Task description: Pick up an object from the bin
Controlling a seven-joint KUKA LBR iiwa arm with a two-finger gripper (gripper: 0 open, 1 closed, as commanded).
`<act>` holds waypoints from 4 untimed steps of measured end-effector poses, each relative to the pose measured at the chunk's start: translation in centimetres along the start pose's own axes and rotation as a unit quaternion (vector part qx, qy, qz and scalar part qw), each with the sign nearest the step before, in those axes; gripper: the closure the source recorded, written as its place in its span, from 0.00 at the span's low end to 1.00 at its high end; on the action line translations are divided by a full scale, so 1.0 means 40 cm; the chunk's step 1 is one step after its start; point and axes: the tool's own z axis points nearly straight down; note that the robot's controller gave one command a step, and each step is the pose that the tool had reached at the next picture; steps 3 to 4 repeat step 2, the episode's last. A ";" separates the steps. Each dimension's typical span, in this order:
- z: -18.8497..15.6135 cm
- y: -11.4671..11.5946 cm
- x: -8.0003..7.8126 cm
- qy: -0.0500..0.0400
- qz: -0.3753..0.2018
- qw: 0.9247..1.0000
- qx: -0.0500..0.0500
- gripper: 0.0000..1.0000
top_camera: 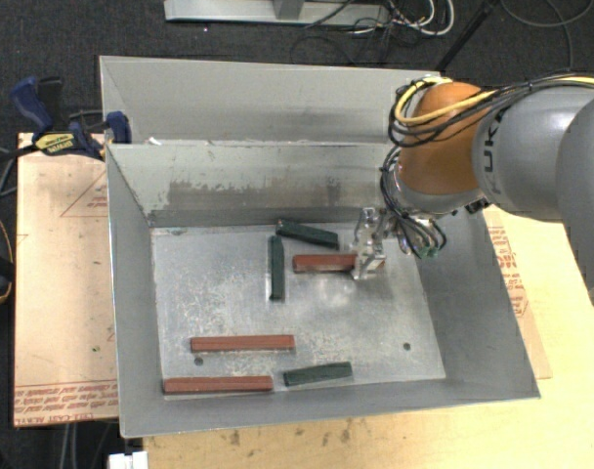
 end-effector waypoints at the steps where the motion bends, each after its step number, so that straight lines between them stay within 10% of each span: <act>1: -0.342 -0.027 0.031 0.004 -0.009 1.000 0.000 1.00; 4: -0.342 -0.027 0.032 0.004 -0.009 1.000 0.000 1.00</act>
Offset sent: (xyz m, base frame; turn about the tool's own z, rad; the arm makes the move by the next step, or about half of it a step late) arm 0.0000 0.0000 0.0000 0.0000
